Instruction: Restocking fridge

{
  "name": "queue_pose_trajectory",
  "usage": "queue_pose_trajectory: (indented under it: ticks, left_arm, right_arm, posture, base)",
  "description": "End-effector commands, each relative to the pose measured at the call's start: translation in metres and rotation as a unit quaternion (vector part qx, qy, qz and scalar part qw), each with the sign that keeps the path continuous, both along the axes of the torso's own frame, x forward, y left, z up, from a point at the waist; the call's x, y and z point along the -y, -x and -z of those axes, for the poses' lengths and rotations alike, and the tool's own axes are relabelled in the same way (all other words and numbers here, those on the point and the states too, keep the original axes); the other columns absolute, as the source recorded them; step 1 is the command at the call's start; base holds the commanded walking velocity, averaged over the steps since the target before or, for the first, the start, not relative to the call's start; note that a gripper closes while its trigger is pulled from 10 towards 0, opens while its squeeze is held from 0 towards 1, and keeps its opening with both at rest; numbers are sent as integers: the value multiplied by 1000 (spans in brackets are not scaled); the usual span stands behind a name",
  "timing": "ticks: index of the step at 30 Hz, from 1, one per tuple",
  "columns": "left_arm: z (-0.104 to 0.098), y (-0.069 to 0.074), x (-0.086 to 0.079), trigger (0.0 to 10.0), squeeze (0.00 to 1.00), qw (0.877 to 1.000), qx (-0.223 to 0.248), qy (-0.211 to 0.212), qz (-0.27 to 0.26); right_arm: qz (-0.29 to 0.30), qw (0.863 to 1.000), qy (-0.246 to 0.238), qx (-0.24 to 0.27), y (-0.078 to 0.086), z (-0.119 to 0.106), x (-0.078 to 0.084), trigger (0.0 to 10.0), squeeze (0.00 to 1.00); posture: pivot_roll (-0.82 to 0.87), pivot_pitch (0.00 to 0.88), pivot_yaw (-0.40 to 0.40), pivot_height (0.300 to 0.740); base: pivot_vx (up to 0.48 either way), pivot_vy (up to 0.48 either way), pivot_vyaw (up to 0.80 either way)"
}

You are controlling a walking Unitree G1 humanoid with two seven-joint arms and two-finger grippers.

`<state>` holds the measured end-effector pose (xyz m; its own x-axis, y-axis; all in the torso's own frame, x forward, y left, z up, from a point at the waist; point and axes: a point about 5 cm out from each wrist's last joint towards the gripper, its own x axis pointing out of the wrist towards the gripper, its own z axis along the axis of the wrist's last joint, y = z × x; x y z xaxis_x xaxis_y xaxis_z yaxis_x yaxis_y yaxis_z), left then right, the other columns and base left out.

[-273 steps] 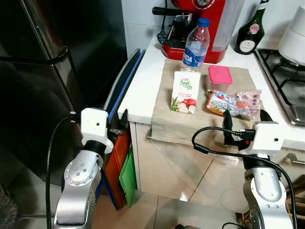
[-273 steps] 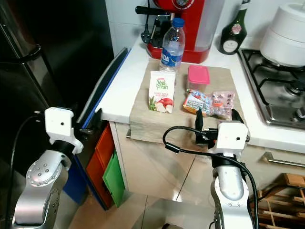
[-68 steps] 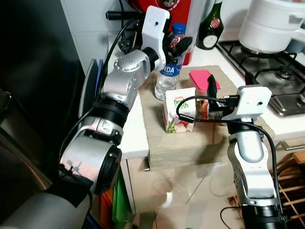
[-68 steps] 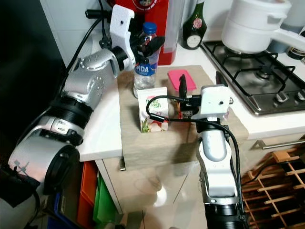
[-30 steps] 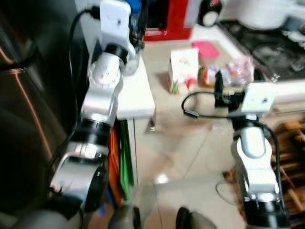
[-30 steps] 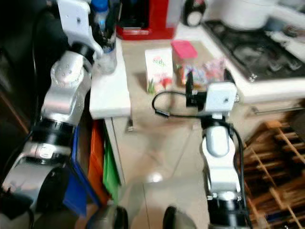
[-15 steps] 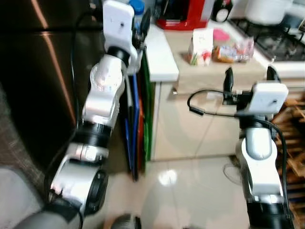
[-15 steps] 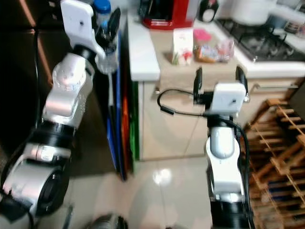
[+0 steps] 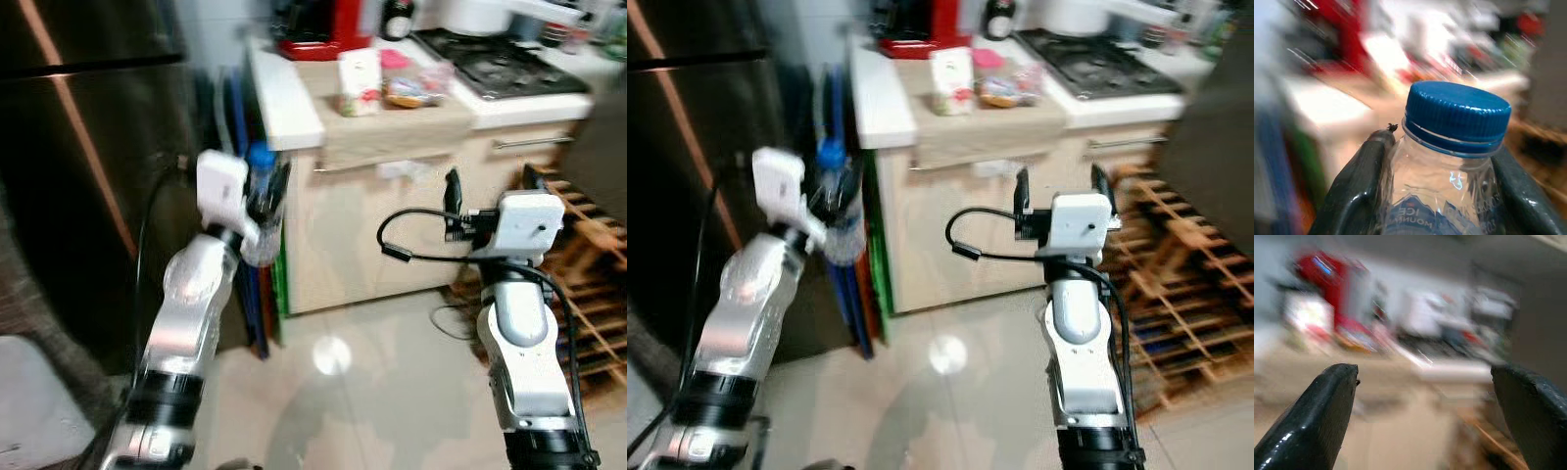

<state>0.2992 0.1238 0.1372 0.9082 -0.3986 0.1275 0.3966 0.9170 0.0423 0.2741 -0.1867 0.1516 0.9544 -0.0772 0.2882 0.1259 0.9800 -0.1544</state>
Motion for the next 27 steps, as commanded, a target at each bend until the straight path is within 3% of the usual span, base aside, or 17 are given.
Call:
queue_pose_trajectory:
  ticks: [1,6,18,21,27]
  left_arm:
    - [-6,5,-2,10000,0,1000,11,-3,18]
    - [6,9,-5,10000,0,1000,-18,8,23]
    - [12,0,3,10000,0,999,-38,2,24]
    - [16,0,4,10000,0,999,-47,1,15]
    - [18,-1,4,10000,0,999,-53,7,8]
  right_arm:
    - [10,999,-24,-20,2,8,7,10000,0]
    - [21,999,-34,-34,1,14,10,10000,0]
    - [-8,997,-36,-70,-2,31,8,10000,0]
    - [-11,995,-32,-90,-1,39,8,10000,0]
    - [-8,995,-25,-95,0,42,9,10000,0]
  posture:
    - [-35,0,23,740]
    - [-31,0,26,740]
    - [-42,0,28,740]
    - [-54,0,25,740]
    - [-55,0,24,740]
  base:
    - [0,-435,-781]
    - [0,-435,-781]
    - [0,-428,-762]
    - [182,-399,0]
    - [0,0,0]
